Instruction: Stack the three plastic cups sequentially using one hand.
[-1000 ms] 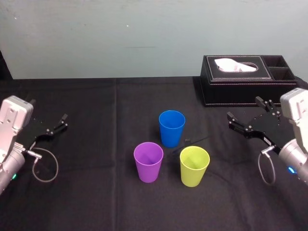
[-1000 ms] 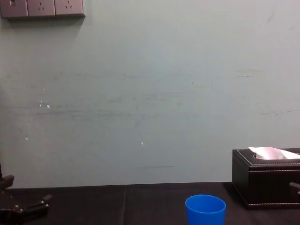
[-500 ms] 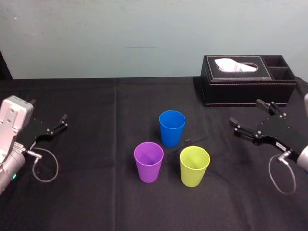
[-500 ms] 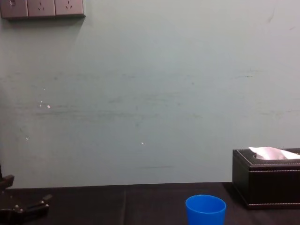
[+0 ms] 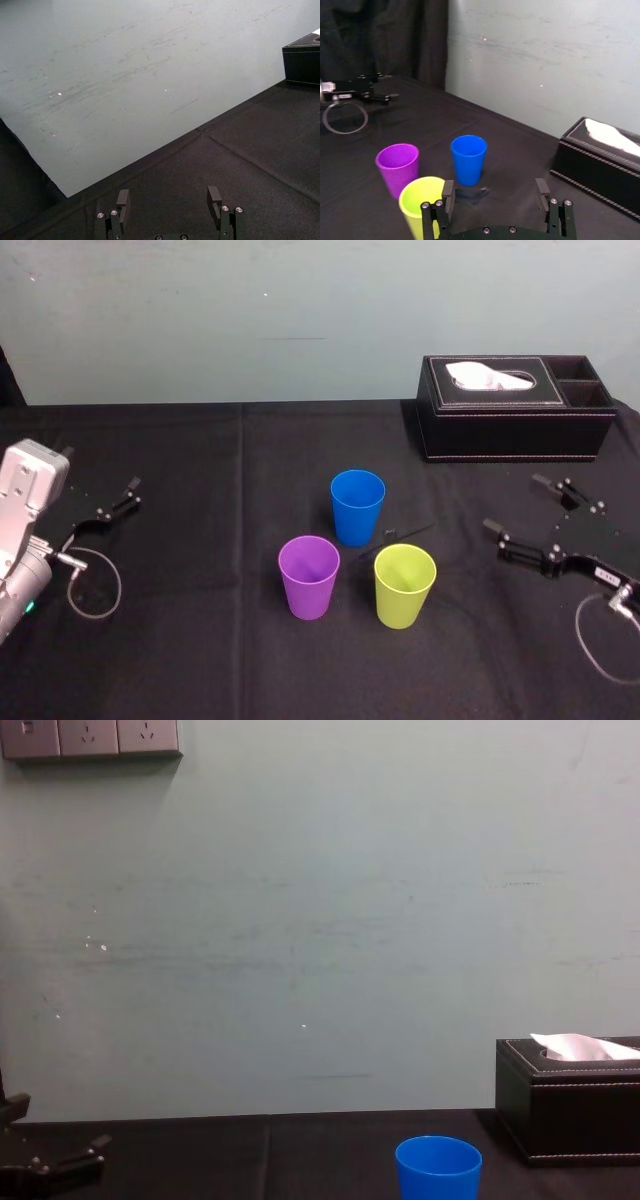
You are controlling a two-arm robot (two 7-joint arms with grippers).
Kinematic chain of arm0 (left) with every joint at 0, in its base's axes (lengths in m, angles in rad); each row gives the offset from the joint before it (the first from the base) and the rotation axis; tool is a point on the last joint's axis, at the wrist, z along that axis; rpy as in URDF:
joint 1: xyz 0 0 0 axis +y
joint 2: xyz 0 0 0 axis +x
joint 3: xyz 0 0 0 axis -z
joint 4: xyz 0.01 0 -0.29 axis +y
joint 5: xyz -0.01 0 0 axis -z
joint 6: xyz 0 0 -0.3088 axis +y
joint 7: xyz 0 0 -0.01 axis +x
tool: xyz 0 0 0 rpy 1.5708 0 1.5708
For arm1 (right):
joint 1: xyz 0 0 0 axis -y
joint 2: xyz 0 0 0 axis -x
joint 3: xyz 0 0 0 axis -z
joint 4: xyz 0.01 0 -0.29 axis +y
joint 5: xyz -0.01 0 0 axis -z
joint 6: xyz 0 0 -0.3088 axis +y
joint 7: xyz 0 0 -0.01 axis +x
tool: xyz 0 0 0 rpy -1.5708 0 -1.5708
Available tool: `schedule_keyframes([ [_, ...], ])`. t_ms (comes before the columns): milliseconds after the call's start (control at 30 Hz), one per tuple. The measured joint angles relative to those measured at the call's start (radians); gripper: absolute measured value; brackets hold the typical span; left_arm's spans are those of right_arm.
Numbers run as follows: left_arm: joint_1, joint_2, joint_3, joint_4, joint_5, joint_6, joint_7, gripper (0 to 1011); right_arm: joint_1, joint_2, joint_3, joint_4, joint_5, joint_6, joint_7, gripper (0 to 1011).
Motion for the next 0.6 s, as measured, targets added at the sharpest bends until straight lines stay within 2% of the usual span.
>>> schedule_keyframes([
  [233, 0.000, 0.000, 0.000, 0.000, 0.000, 0.000, 0.000, 1010, -0.065, 0.021, 0.036, -0.024, 0.036, 0.008, 0.070, 1004],
  [600, 0.000, 0.000, 0.000, 0.000, 0.000, 0.000, 0.000, 1010, -0.130, 0.033, 0.050, -0.036, 0.005, -0.018, 0.122, 1004],
])
